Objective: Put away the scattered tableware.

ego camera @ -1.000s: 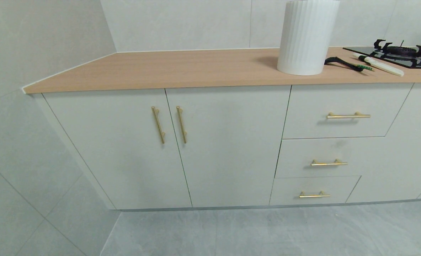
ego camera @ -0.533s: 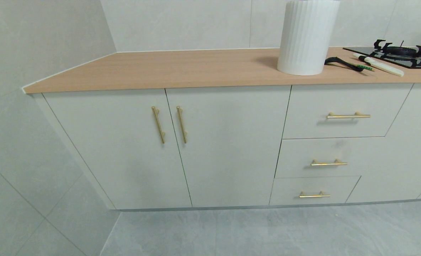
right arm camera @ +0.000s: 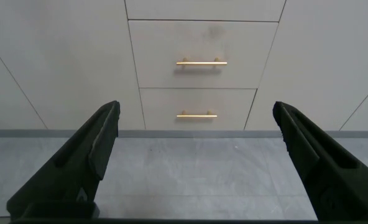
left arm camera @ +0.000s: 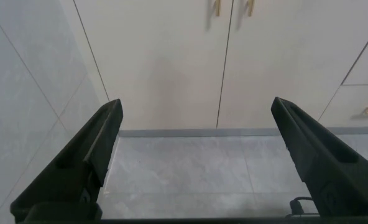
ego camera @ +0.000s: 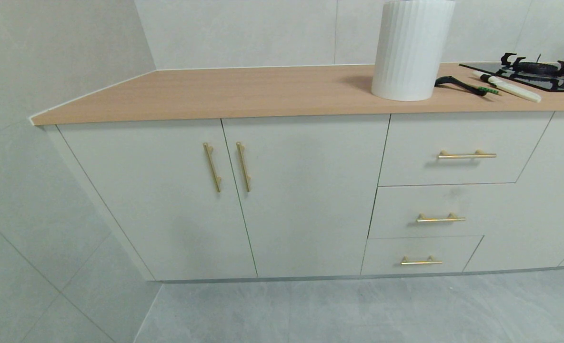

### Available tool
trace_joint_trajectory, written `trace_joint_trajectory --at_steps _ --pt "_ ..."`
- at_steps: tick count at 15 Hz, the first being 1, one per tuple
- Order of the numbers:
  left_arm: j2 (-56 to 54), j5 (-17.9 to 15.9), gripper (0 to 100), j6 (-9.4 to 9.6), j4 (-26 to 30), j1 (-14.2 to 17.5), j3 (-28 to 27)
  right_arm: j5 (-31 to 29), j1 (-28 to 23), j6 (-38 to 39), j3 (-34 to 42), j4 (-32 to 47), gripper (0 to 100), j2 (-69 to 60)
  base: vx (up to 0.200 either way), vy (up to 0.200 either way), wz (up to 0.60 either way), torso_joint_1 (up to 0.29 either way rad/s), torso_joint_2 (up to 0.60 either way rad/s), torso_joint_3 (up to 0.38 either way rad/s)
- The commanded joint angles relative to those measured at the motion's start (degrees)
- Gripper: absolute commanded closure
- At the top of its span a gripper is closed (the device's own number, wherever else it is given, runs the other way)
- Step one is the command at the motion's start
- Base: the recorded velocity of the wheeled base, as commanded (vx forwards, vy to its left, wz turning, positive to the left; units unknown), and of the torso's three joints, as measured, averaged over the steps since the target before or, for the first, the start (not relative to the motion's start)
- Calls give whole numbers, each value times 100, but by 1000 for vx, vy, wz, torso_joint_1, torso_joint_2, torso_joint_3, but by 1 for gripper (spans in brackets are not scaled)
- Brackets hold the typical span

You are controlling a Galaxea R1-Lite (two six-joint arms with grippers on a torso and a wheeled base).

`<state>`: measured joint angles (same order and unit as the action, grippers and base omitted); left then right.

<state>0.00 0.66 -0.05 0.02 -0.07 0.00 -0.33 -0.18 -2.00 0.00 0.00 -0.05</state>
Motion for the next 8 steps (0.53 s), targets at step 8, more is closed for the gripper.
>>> trace_joint_trajectory --at_steps 8 --pt "0 4 0 -13 -2 -1 0 24 1 -11 0 9 0 14 25 0 0 0 0 0"
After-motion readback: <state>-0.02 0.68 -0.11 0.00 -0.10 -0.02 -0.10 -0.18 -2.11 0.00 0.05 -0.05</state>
